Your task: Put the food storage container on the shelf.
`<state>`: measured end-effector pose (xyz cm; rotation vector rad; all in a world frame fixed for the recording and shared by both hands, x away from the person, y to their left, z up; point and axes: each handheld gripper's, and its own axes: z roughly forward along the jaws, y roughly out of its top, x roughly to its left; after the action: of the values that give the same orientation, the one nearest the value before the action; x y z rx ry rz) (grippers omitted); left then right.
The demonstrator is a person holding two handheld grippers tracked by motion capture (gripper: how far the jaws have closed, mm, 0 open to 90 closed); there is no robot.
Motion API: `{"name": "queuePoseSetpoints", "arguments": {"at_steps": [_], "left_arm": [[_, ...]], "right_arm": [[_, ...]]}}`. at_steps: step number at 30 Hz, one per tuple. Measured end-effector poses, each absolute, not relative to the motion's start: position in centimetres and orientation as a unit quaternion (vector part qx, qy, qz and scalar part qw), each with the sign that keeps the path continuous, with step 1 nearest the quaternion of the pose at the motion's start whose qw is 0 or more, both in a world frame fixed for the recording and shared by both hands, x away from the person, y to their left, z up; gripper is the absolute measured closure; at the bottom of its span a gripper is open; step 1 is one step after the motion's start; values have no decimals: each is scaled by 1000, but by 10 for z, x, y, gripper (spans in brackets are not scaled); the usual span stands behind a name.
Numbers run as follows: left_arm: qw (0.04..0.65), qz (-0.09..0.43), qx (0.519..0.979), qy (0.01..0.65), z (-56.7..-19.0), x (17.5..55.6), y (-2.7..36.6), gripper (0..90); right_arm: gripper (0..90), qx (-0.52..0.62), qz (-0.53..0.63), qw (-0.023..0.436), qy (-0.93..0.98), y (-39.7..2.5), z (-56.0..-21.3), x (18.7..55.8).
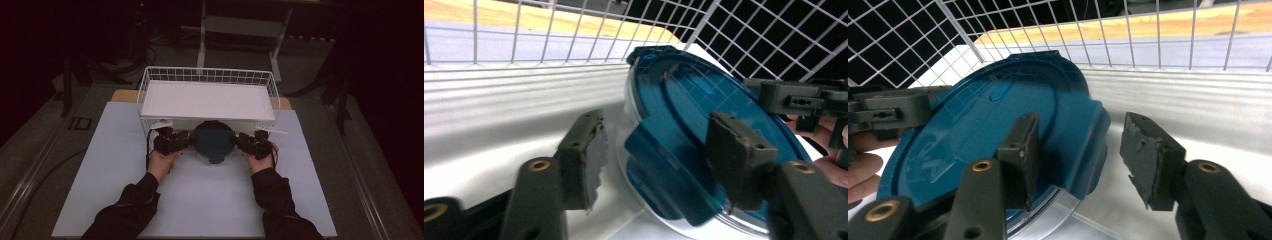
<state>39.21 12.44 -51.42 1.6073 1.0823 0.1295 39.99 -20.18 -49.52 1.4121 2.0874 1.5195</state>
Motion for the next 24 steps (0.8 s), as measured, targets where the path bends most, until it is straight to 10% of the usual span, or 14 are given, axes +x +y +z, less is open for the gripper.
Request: {"name": "queuePoseSetpoints", "arguments": {"at_steps": [16,24], "left_arm": [[573,14,725,382,-490,353,125,6],[579,12,735,352,-481,320,136,6]], "right_arm": [[460,447,517,94,724,-200,-472,364],[621,415,513,77,748,-198,-463,335]]}}
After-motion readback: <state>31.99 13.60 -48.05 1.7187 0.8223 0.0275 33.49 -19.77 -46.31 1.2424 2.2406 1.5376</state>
